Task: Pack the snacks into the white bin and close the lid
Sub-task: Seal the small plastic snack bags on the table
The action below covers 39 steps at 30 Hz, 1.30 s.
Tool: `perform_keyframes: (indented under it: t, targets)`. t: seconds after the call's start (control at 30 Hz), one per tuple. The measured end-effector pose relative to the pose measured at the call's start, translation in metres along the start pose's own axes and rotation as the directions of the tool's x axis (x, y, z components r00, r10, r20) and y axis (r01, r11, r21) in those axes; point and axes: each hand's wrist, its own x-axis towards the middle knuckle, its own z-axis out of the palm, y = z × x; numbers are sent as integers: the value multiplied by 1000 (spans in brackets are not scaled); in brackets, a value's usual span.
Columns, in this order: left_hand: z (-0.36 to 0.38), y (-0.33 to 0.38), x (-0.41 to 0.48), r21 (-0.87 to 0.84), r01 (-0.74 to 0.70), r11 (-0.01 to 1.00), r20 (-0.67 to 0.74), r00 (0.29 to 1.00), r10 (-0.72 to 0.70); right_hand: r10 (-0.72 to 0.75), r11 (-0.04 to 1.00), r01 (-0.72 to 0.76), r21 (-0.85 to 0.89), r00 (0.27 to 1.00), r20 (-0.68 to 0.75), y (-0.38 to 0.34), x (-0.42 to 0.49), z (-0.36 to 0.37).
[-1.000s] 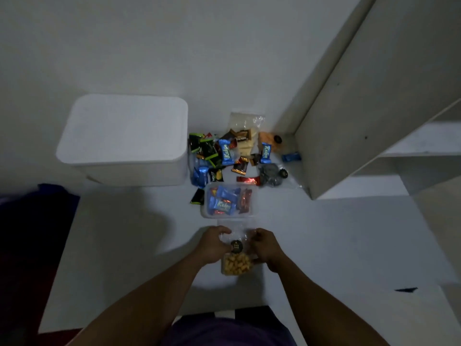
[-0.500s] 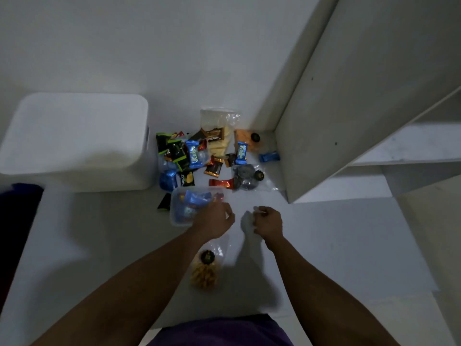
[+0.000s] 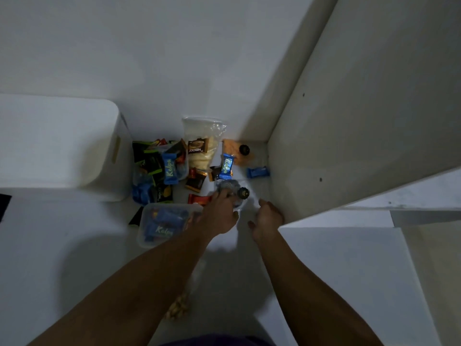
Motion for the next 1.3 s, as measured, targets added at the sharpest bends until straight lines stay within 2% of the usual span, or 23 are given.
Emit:
perform_keyframes:
  t: [0.07, 0.13, 0.23, 0.37, 0.43, 0.53, 0.63, 0.7, 0.77, 0.87, 0.97, 1.1, 1.23, 1.3]
  targets:
    - [-2, 0, 1, -30, 10, 1000, -74, 997, -12, -208, 978, 210, 1, 967, -150, 4, -2, 7]
    - [-3, -2, 4, -85, 35, 996, -123, 991, -45, -379, 923, 383, -31, 893, -241, 1, -11, 14]
    - [-11, -7, 6, -241, 48, 969, -182, 979, -94, -503, 862, 506, -28, 850, -158, -12, -26, 21]
    - [-48, -2, 1, -538, 77, 840, -218, 949, -227, -652, 752, 651, -106, 758, 26, -28, -49, 30]
    - [-72, -2, -1, -629, 73, 774, -236, 931, -279, -686, 710, 694, -121, 720, 103, -35, -68, 34]
    - [-117, 1, -11, -787, 72, 613, -210, 902, -376, -709, 681, 727, -88, 684, 169, -45, -101, 37]
    - [-153, -4, -24, -838, -20, 546, -255, 898, -358, -736, 667, 745, 6, 658, 157, -62, -139, 39]
    - [-179, -5, -43, -879, -105, 464, -286, 897, -338, -743, 667, 739, 93, 652, 151, -72, -164, 42]
    - [-206, -7, -65, -893, -167, 417, -308, 903, -300, -736, 676, 719, 163, 650, 189, -82, -189, 47]
    - [-247, -10, -97, -874, -220, 433, -343, 910, -231, -728, 684, 679, 265, 614, 304, -97, -230, 57]
    - [-284, -14, -126, -839, -315, 443, -422, 891, -167, -778, 593, 779, 203, 487, 397, -112, -271, 65]
    - [-319, -22, -157, -731, -426, 534, -547, 833, -85, -829, 278, 960, -28, 255, 499, -129, -319, 79]
    - [-343, -31, -179, -614, -494, 615, -648, 761, -37, -793, 61, 986, -154, 141, 593, -136, -363, 93]
    - [-353, -35, -190, -556, -523, 646, -673, 739, 19, -769, -31, 987, -160, 78, 634, -136, -380, 99]
